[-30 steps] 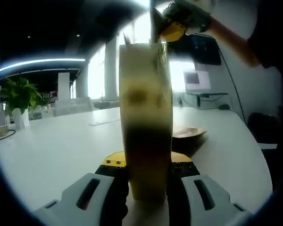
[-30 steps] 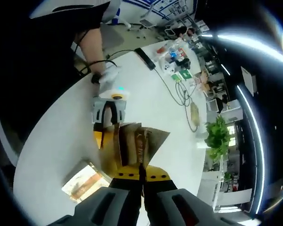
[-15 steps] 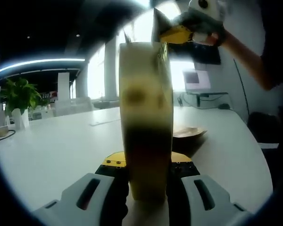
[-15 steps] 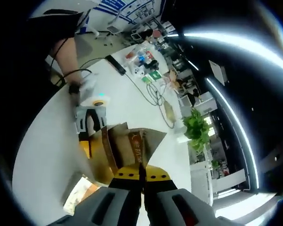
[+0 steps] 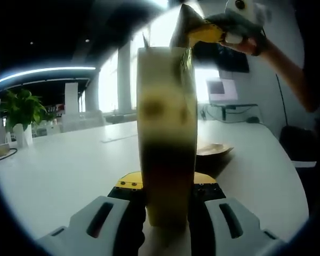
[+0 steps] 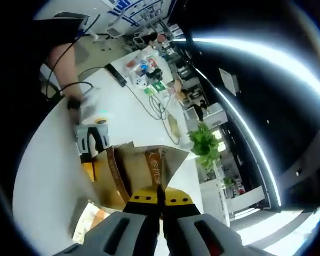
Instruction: Extract single mask from mask box in order stack masks on table
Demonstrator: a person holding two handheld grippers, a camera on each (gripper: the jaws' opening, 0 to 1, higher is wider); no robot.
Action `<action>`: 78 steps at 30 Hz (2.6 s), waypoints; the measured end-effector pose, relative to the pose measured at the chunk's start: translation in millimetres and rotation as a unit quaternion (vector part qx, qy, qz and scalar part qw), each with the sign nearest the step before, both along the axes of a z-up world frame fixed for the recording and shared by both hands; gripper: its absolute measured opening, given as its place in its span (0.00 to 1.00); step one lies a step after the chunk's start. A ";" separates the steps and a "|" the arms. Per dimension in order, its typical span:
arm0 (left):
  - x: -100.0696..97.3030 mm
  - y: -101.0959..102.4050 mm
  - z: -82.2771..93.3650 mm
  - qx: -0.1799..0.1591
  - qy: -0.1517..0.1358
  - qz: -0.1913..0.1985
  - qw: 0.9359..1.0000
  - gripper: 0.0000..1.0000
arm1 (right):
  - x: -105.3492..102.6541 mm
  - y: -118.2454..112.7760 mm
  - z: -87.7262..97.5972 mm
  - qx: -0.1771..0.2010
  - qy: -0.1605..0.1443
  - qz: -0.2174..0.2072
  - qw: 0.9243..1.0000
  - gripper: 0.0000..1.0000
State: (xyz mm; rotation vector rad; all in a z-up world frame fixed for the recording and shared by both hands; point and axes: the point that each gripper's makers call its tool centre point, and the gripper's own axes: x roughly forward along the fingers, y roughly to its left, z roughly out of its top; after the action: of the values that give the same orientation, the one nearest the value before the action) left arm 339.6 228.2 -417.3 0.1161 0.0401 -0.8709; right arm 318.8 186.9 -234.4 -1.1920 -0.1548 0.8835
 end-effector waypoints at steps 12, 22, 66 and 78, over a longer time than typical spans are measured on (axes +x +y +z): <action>0.6 0.3 -0.6 0.000 0.002 0.001 1.000 0.21 | -4.0 -7.7 25.7 0.047 -0.045 -0.012 0.998 0.00; -0.1 -0.5 -0.1 0.001 0.001 0.001 1.000 0.21 | -7.7 -22.9 45.9 0.108 -0.075 -0.034 0.991 0.00; 0.4 -1.0 -0.4 0.000 0.002 -0.002 1.000 0.21 | 6.2 -121.9 26.1 0.267 -0.129 -0.251 0.921 0.00; 0.4 0.7 5.4 -0.026 0.009 -0.006 1.000 0.20 | 4.9 -138.1 11.0 0.258 -0.117 -0.291 0.914 0.00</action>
State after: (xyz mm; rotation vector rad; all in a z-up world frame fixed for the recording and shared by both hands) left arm 340.0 228.9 -411.9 0.0590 0.0331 -0.8844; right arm 323.7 48.8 -223.4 -0.7685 -0.1979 0.1470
